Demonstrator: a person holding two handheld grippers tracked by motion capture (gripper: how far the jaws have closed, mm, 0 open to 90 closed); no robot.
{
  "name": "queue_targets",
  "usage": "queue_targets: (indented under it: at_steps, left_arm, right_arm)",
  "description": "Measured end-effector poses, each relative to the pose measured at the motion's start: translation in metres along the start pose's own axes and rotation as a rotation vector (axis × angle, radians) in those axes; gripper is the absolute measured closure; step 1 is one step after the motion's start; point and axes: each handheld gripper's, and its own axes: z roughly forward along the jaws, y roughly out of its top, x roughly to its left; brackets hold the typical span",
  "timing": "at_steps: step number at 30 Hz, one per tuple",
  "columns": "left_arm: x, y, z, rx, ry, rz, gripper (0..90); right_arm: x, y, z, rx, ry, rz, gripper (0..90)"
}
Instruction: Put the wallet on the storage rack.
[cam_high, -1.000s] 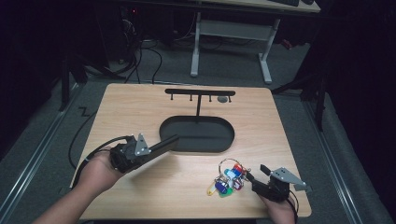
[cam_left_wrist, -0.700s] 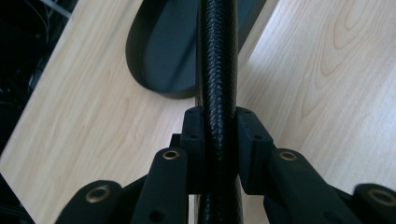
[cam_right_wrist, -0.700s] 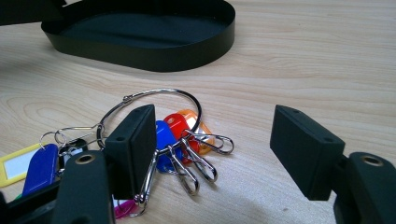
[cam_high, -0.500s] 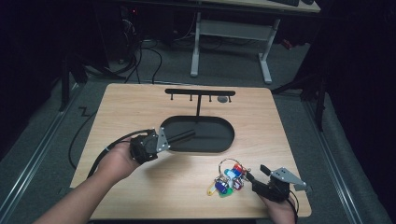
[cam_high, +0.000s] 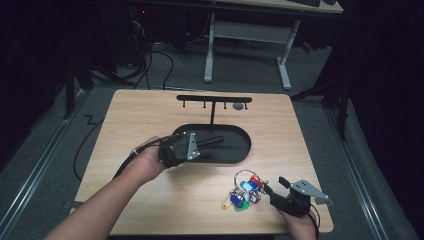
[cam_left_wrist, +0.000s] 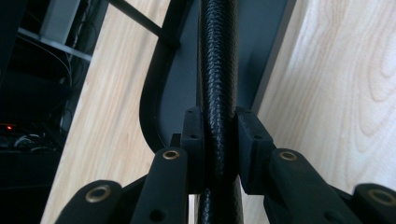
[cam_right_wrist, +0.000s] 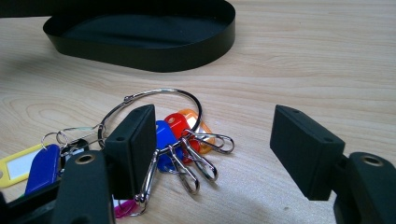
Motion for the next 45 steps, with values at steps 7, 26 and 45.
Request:
queue_targets:
  at_steps: [7,26,45]
  left_arm:
    - [0.004,0.009,0.012,-0.018,0.003,0.028,75.5]
    - [0.020,0.026,0.045,-0.045,0.016,0.056,75.5]
    - [0.033,0.026,0.077,-0.034,0.028,0.064,75.5]
  right_arm:
    - [0.000,0.000,0.000,0.002,0.002,0.009,31.8]
    - [-0.004,-0.002,0.000,-0.004,0.015,0.035,31.9]
    - [-0.005,-0.003,0.001,0.002,0.035,0.051,31.9]
